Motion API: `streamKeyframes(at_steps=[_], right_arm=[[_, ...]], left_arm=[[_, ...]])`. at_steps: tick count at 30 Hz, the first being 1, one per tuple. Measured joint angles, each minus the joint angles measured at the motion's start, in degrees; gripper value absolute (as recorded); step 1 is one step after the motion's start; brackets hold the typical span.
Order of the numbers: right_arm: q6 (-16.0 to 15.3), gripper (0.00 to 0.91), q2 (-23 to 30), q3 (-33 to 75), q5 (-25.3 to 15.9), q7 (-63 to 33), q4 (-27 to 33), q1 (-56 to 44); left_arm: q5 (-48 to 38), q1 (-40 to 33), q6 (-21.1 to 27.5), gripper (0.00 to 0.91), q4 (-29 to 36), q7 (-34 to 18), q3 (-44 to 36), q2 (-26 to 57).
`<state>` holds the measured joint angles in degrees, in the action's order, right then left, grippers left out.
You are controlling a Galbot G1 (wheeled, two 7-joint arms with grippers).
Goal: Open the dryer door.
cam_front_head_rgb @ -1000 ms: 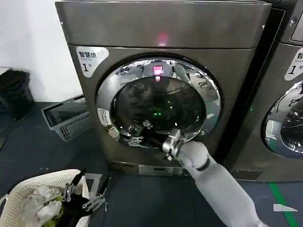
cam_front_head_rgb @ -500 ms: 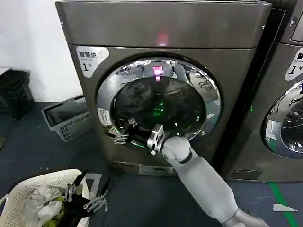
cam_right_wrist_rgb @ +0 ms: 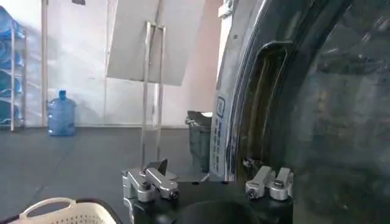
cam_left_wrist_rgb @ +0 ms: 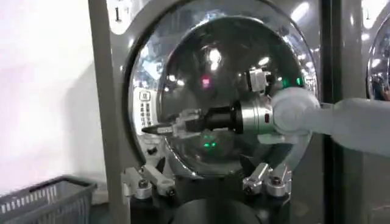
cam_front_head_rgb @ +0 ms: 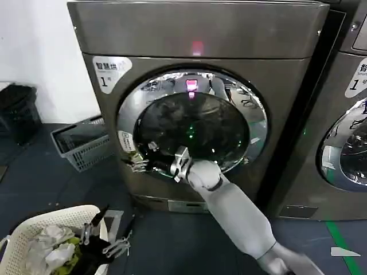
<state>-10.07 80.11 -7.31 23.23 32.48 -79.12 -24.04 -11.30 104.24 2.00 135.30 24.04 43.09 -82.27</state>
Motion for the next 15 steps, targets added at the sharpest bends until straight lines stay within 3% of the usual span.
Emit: streamKeyframes(at_steps=[5, 10, 15], right_arm=[[-0.7, 0.907, -0.6, 0.2, 0.3, 2.3, -0.7, -0.6], [-0.8, 0.907, -1.5, 0.3, 0.6, 5.6, -1.9, -1.1], [-1.2, 0.907, -2.8, 1.0, 1.6, 9.3, -3.8, -1.9]], left_arm=[[-2.1, -1.7, 4.4, 0.907, -0.3, 2.1, 1.7, 0.9], [-7.0, -3.9, 2.5, 0.907, -2.7, 8.1, 4.8, 2.5], [-9.2, -6.6, 3.4, 0.907, -6.1, 8.8, 10.1, 4.6]])
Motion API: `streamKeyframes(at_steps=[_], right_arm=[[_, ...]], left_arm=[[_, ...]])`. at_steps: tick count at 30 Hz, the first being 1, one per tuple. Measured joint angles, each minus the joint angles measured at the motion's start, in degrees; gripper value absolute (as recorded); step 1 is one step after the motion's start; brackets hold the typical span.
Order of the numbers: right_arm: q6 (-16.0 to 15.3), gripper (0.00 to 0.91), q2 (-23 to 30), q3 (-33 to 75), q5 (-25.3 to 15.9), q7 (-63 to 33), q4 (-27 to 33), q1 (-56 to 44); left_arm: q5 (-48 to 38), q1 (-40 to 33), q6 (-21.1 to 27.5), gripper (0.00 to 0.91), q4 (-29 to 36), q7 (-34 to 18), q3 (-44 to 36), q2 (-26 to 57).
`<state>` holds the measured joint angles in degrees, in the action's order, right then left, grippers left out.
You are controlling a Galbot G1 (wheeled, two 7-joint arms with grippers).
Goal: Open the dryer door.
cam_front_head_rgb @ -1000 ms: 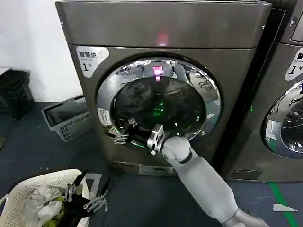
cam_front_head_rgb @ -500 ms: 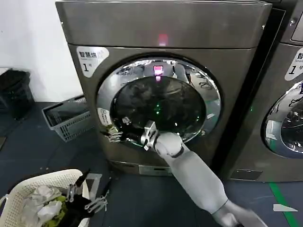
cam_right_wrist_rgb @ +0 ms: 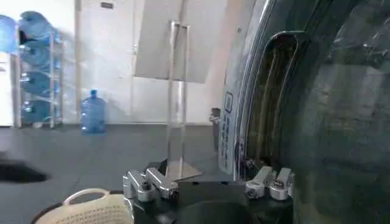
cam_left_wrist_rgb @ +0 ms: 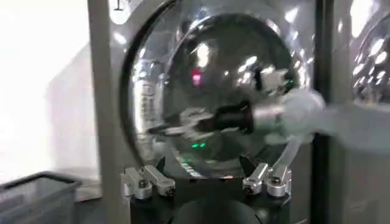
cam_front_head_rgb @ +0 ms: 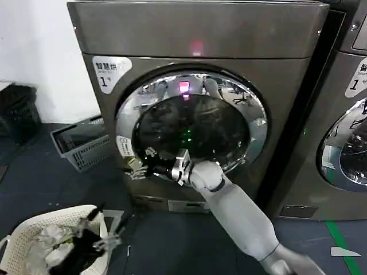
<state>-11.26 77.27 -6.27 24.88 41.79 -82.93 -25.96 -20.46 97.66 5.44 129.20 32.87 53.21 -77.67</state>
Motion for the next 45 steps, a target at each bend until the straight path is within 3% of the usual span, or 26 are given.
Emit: streamKeyframes(at_steps=[6, 10, 18, 32, 38, 45], right_arm=[[0.1, 0.907, -1.9, 0.2, 0.3, 5.8, -3.4, -1.4], [-0.3, 0.907, -3.7, 1.0, 1.1, 10.2, -6.3, -2.9], [-0.5, 0.907, -8.3, 3.9, 3.0, 18.1, -11.8, -6.7], [-1.4, 0.907, -14.5, 10.1, 4.2, 32.5, -19.4, -15.0], [-0.9, 0.907, -15.7, 14.3, 3.4, 39.2, -20.9, -19.3], [2.8, 0.907, -18.1, 24.9, 2.4, 42.0, -23.7, -27.0]], left_arm=[[-8.0, -3.6, 5.6, 0.907, -2.6, -2.9, 6.2, 3.6], [-13.9, -5.6, 4.5, 0.907, -4.2, -3.6, 7.3, 6.5], [-18.1, -9.1, 8.2, 0.907, -6.8, -6.9, 8.3, 13.0], [-28.1, -17.5, 1.7, 0.907, -17.2, -6.3, 1.9, 24.7], [-30.8, -19.5, 0.3, 0.907, -18.1, -4.6, -1.0, 27.2], [-30.7, -24.5, 0.8, 0.907, -19.5, -3.0, -8.3, 31.5]])
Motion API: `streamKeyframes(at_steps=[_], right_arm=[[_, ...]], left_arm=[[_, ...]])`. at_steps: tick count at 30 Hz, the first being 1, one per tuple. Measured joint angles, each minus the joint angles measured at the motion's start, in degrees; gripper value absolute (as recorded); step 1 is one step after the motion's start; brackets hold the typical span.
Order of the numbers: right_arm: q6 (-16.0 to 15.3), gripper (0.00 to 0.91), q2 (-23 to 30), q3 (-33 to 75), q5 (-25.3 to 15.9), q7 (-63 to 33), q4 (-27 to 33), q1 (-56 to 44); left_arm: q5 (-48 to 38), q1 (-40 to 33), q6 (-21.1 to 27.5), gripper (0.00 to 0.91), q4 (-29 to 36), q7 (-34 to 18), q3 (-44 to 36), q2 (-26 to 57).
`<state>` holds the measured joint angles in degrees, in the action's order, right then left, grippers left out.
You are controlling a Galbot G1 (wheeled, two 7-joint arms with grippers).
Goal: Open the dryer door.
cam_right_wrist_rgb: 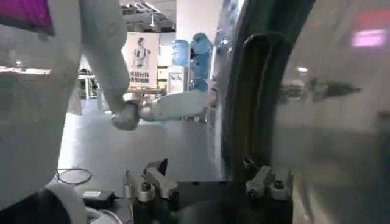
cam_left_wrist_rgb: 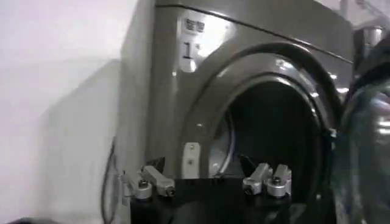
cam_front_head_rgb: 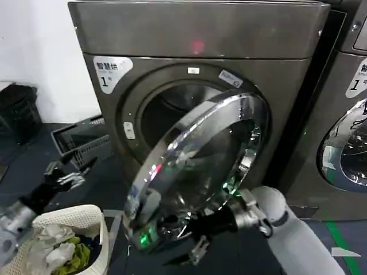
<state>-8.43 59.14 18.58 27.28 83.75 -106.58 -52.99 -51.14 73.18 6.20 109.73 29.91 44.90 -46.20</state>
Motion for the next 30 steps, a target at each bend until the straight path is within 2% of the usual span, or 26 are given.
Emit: streamKeyframes(at_steps=[7, 12, 15, 17, 20, 30], right_arm=[[4.3, 0.907, 0.6, 16.0, 1.0, -0.4, -1.0, -11.8], [4.2, 0.907, 2.8, 28.4, 0.8, -2.0, -2.2, -18.2], [4.0, 0.907, 5.3, 35.5, -2.0, -3.7, -4.0, -21.3], [3.9, 0.907, 7.4, 39.6, -2.5, -5.8, -5.2, -22.7], [3.8, 0.907, 11.1, 45.7, -4.2, -11.8, -6.9, -24.1], [3.0, 0.907, 20.9, 62.4, -3.9, -37.2, -13.4, -29.2]], left_arm=[[1.3, -7.7, -0.3, 0.907, -0.5, 1.5, -12.7, 0.9], [1.9, -12.0, 0.1, 0.907, 0.5, 3.1, -21.3, 0.5], [1.7, -13.9, 0.2, 0.907, 0.7, 4.4, -25.1, 1.1], [1.5, -15.2, 0.2, 0.907, 1.0, 4.4, -27.1, 1.2], [1.4, -16.5, 0.7, 0.907, 2.2, 4.7, -29.8, 1.8], [0.8, -20.2, 0.8, 0.907, 6.3, 4.8, -39.3, 2.7]])
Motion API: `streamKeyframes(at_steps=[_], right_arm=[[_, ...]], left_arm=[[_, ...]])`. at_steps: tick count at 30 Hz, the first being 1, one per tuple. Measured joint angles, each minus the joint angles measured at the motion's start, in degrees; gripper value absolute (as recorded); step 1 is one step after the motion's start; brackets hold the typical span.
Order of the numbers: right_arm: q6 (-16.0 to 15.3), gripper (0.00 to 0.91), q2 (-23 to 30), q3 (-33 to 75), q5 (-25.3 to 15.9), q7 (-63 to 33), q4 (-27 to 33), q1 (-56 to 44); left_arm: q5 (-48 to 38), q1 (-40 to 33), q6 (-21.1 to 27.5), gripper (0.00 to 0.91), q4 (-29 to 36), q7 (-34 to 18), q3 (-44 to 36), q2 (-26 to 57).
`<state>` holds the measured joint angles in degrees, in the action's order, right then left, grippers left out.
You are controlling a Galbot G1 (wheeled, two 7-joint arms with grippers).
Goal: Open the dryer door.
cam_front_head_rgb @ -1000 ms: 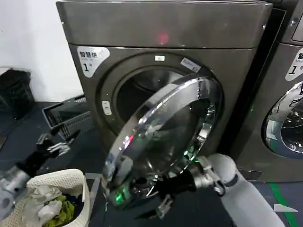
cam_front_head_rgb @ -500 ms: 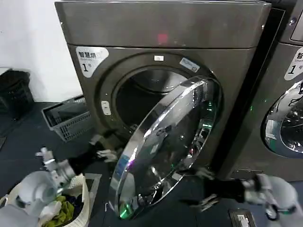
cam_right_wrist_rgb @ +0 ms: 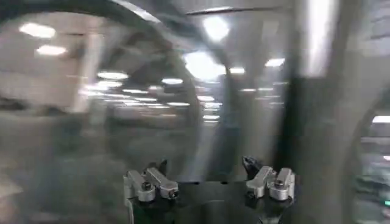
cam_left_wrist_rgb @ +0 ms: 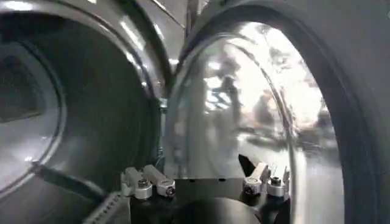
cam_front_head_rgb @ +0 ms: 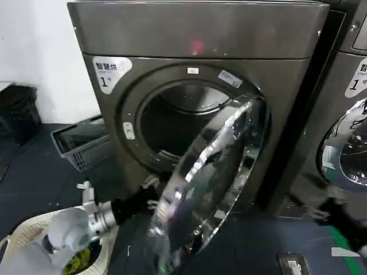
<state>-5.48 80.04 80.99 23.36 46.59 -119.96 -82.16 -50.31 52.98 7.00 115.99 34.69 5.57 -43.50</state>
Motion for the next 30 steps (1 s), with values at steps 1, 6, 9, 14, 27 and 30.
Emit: streamKeyframes(at_steps=[1, 6, 9, 14, 27, 30], right_arm=[[-1.0, 0.907, 0.6, 1.1, 0.0, -3.1, -0.8, -0.5], [-4.9, 0.907, 2.5, 6.9, -5.7, -16.2, -3.1, -3.2], [-8.2, 0.907, 2.7, 10.7, -7.5, -22.4, -3.3, -3.6], [-11.1, 0.907, 3.0, 16.8, -8.1, -28.9, -4.0, -4.8], [-15.8, 0.907, 1.6, 31.0, -6.8, -34.2, -0.5, -7.0], [-15.9, 0.907, 1.6, 33.2, -5.9, -33.6, -0.3, -7.7]], left_arm=[[0.1, -0.5, -0.1, 0.907, 0.5, -0.1, -1.2, -0.1], [0.6, -3.8, -0.4, 0.907, 1.4, -0.8, -7.6, -0.7], [0.8, -6.7, -0.7, 0.907, 0.3, -1.0, -11.5, -2.1], [0.8, -11.8, -2.8, 0.907, -1.4, -2.0, -18.2, -4.7], [2.3, -26.7, -6.6, 0.907, -8.6, -8.2, -35.9, -11.4], [1.4, -30.1, -6.6, 0.907, -10.4, -9.4, -38.8, -14.0]])
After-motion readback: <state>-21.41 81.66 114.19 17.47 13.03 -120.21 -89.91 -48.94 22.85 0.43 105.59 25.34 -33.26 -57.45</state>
